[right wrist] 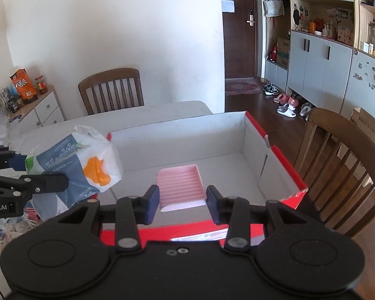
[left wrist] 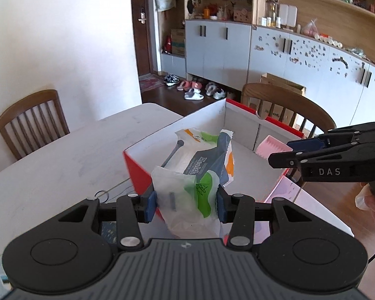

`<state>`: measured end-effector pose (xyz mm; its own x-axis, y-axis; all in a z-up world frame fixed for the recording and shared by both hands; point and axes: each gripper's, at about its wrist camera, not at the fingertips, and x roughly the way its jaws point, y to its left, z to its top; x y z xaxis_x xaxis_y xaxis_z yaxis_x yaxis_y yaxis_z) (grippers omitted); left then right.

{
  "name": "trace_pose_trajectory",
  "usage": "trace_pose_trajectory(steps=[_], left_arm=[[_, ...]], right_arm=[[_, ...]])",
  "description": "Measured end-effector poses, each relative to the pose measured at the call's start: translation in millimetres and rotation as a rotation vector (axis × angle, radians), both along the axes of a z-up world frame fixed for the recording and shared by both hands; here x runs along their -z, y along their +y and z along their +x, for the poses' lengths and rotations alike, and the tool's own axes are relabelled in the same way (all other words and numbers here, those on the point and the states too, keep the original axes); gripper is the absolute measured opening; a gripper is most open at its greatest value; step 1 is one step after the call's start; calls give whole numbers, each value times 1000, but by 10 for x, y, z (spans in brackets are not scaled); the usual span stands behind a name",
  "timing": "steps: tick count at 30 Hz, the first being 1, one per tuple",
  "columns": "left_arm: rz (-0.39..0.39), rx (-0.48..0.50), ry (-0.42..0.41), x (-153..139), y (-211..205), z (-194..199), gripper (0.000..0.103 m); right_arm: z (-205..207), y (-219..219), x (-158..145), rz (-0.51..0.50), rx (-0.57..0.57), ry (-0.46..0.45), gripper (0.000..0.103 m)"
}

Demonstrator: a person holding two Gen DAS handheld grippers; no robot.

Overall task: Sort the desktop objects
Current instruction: 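Carry the wet-wipes pack and pink soap dish into the red box with both grippers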

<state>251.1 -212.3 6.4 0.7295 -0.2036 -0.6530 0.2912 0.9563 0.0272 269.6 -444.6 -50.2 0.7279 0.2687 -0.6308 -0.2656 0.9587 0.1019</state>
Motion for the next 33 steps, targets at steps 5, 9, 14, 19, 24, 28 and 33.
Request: trace_pose_trajectory(steps=[5,9,14,19,24,28,33], left_arm=[[28,32,30,45,-182,250,44],[57,50,52,111,-338,427,44],[85,61,110,264,-490,707,44],[125,76,169,411,-598,953,44],[152,76,241,574,-628,1182,44],[178,90,283,656,-676,1325,45],[170,81,338,740,-688,1463,45]], right_arm=[[170,-126,91,-2,9,18,40],[284,-169,157,-17,2,34,40],[443,-162,247,-48,-18,55,40],[609,-136,382,-89,-47,98,40],[810,-127,544,-118,-69,179,40],[921,-97,627,-150,-74,211,40],[1049,-76,690,-180,-86,253,40]])
